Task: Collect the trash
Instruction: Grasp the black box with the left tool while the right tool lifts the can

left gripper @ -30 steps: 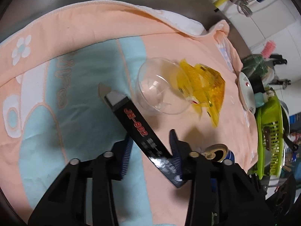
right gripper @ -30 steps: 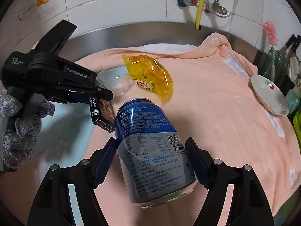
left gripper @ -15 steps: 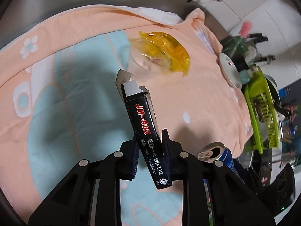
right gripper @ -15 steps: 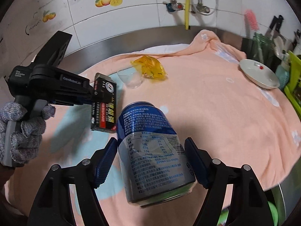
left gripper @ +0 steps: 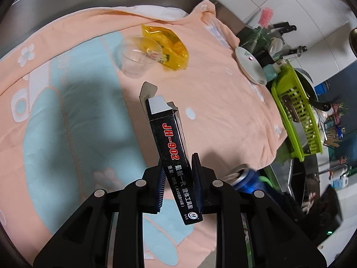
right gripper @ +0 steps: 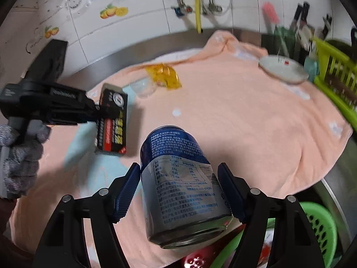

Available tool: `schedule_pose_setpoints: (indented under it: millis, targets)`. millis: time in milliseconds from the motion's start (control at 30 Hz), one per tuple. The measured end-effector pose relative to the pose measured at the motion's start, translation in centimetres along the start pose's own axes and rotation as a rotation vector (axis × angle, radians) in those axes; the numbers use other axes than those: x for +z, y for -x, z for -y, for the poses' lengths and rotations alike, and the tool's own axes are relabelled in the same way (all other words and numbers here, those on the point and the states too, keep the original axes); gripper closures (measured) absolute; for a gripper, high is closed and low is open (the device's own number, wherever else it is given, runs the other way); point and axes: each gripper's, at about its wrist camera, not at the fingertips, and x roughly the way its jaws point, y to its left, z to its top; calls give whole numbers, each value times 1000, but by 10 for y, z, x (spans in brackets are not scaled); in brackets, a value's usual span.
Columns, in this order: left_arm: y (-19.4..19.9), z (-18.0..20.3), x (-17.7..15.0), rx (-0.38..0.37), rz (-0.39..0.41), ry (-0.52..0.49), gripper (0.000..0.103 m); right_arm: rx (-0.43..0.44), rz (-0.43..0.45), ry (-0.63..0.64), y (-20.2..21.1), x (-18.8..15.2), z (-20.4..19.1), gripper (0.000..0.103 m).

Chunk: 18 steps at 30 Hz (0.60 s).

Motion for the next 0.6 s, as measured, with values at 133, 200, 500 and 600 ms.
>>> schedule_pose_setpoints:
  millis: [133,200,500,600]
  targets:
    - [2,3,-3,5,0,-13,81,19,-42,-12,-12,-11,0,36]
    - [3,3,-4,11,-1,-18,81,18,-48,2,-13,-12,-3,36]
    - [2,5,-6,2,-8,-33,81,16,-156,28,-36,2,-5,33]
    - [2,4,-6,1,-11,-33,81,19,-180,38,-44,4,-7,33]
